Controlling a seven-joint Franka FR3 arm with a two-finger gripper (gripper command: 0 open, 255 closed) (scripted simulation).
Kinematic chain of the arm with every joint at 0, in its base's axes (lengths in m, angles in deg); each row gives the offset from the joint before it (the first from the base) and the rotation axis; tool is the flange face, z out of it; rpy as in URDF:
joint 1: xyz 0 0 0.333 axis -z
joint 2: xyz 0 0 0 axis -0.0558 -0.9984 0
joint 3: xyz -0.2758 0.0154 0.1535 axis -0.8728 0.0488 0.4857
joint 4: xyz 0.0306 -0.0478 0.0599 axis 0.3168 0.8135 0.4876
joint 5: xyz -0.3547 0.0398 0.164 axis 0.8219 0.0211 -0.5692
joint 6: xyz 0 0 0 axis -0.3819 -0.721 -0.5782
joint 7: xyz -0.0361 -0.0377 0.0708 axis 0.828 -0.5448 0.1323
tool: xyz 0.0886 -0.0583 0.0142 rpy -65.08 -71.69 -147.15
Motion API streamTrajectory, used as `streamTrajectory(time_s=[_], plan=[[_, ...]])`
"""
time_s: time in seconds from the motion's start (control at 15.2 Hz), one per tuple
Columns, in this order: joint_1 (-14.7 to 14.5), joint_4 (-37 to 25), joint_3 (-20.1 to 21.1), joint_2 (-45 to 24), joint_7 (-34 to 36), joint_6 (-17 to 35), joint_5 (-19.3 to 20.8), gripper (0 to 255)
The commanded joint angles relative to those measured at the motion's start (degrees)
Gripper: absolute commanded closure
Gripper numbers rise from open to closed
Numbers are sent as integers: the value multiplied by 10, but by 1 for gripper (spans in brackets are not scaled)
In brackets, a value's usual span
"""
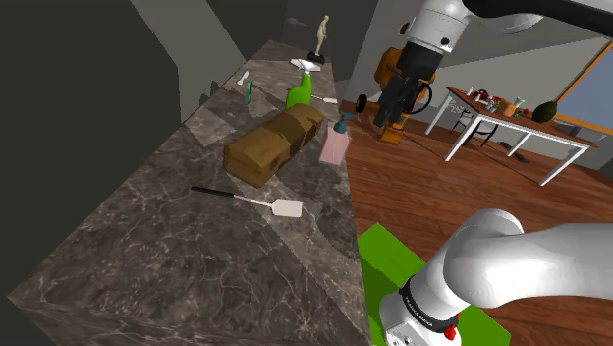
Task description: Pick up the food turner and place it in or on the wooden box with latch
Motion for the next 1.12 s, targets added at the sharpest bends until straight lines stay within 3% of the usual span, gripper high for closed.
streamTrajectory(time_s=[0.0,0.53,1.06], plan=[[0,0,0,0,0,0,0,0],[-49,45,36,-88,-44,144,-15,0],[-94,52,75,-206,-84,280,-22,0]])
